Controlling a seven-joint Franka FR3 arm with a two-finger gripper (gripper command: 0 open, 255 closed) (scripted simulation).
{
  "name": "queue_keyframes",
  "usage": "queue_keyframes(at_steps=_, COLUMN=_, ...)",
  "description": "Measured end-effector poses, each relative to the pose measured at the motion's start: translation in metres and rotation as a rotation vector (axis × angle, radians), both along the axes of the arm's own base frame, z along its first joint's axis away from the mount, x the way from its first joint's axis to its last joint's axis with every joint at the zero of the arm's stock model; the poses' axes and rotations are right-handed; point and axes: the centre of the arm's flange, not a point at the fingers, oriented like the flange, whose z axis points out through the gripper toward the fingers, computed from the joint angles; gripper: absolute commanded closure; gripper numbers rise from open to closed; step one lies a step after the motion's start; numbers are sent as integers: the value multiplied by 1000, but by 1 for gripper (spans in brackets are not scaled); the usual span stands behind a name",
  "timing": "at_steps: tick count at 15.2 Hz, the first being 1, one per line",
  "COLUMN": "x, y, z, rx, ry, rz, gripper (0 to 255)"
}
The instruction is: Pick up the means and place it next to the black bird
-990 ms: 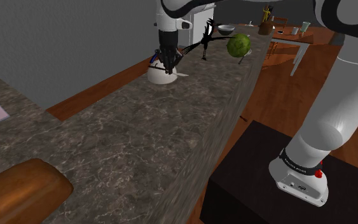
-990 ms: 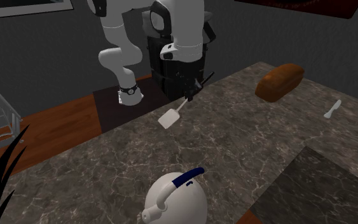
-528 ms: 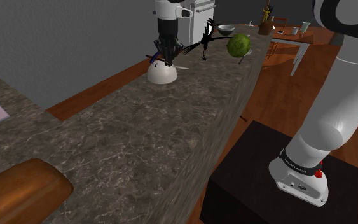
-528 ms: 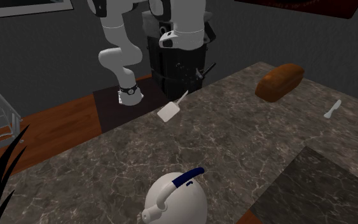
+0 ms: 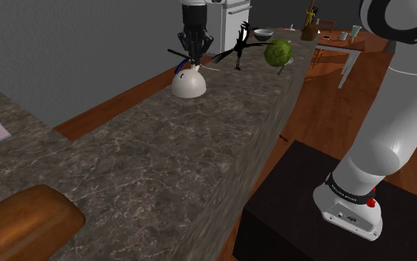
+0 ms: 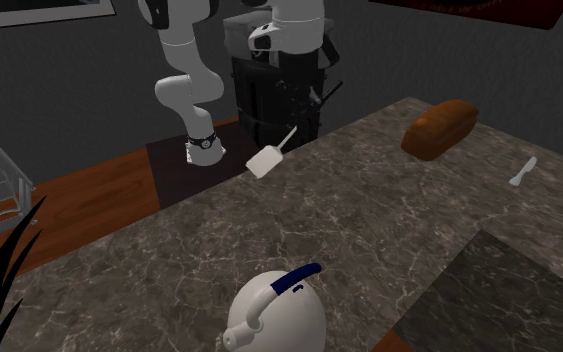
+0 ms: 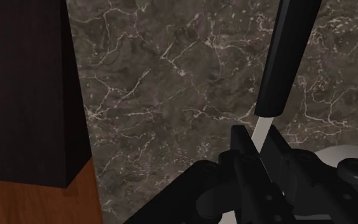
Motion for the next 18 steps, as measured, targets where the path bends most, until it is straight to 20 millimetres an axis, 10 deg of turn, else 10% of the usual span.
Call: queue_keyframes(at_steps=18, x=1, y=1, z=94, rx=0, ry=0, rz=0, gripper=255)
